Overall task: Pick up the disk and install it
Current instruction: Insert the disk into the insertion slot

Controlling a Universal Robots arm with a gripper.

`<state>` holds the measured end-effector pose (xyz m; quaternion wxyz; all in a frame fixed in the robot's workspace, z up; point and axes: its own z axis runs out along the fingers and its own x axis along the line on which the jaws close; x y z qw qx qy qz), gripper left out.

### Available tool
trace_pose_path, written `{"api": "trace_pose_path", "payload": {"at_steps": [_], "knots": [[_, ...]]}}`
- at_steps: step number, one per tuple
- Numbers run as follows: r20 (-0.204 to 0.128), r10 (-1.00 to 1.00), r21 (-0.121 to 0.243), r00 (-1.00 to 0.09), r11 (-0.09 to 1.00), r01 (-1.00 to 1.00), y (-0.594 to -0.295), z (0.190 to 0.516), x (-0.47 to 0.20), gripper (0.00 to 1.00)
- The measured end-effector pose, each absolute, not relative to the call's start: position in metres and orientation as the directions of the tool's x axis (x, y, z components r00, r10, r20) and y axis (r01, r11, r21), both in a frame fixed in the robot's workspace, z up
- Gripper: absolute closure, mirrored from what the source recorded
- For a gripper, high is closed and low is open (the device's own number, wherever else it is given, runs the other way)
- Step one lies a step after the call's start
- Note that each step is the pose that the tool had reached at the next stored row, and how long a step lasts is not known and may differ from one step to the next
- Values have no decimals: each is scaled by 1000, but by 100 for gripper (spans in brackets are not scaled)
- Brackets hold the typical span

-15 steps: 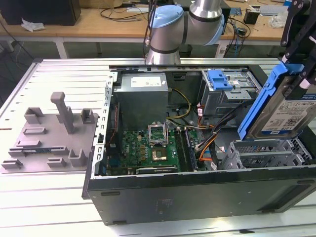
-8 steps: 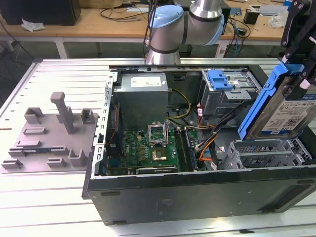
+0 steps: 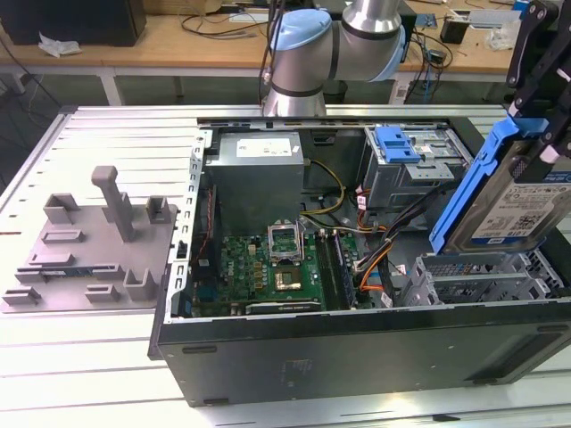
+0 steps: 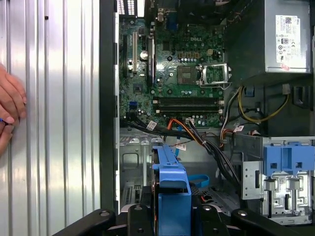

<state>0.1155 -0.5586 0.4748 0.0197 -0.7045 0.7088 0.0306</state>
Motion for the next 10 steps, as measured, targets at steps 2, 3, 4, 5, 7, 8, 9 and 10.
{"api": "trace_pose_path", "payload": {"at_steps": [2, 3, 4, 5, 7, 8, 9, 10], "knots": [[-71, -997, 16, -7, 5, -1000, -559, 473, 115, 63], [-71, -997, 16, -6, 5, -1000, -559, 472, 115, 63], [-71, -997, 16, -6, 5, -1000, -559, 472, 115, 63], [-71, -997, 16, -6, 5, -1000, -559, 472, 115, 63], [-71, -997, 16, -5, 4, -1000, -559, 471, 115, 63], [-71, -997, 16, -5, 4, -1000, -559, 471, 115, 63], [-71, -997, 16, -4, 3, -1000, -559, 470, 116, 63], [-71, -997, 16, -4, 3, -1000, -559, 470, 116, 63]]}}
